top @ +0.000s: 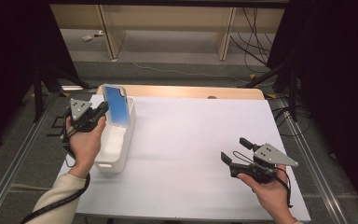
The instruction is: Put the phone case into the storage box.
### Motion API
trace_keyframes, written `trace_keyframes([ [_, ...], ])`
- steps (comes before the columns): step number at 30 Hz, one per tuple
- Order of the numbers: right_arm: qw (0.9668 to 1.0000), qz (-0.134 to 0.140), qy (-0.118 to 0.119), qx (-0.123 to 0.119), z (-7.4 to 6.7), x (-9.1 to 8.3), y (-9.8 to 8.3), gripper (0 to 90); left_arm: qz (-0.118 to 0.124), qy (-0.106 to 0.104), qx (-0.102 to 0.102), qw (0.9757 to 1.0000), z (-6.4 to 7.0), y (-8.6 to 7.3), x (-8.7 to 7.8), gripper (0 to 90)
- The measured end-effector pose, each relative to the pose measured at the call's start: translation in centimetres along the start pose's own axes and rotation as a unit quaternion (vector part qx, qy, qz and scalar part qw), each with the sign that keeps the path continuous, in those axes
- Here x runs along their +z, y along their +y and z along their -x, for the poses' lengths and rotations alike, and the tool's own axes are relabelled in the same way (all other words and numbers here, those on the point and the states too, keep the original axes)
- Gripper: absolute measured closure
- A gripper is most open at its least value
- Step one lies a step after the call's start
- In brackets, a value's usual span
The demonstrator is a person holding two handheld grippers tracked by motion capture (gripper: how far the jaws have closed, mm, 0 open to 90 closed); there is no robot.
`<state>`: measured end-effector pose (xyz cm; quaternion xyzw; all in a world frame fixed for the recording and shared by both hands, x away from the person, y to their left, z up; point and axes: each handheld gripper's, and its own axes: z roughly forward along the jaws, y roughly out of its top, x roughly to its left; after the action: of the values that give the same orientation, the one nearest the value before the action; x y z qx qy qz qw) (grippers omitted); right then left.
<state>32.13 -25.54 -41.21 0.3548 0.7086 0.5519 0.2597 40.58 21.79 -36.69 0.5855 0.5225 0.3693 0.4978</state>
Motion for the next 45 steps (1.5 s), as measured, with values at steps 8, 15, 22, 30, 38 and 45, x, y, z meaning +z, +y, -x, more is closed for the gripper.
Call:
trace_keyframes([
  [8,1.0,0.003,-0.005,-0.002,-0.1,-0.1,0.1,16.0,0.001,0.002,-0.007,1.0,-0.2,0.2,0.2,88.3],
  [15,1.0,0.002,-0.003,-0.001,-0.1,0.1,-0.1,16.0,0.0,0.008,-0.006,1.0,-0.5,0.3,0.4,88.3],
  [22,1.0,0.001,-0.002,-0.001,0.0,0.0,-0.1,16.1,-0.003,0.014,-0.009,0.9999,-0.8,0.4,0.8,88.3],
  [30,1.0,0.002,-0.002,0.0,0.0,0.0,-0.1,16.1,-0.003,0.016,-0.008,0.9998,-1.0,0.5,1.0,88.3],
  [38,1.0,0.003,-0.003,0.002,0.0,0.1,-0.1,16.1,-0.007,0.015,-0.011,0.9998,-0.9,0.6,1.3,88.3],
  [45,1.0,0.005,-0.003,0.002,-0.1,0.1,-0.1,16.1,-0.004,0.02,-0.01,0.9997,-1.1,0.9,1.6,88.3],
])
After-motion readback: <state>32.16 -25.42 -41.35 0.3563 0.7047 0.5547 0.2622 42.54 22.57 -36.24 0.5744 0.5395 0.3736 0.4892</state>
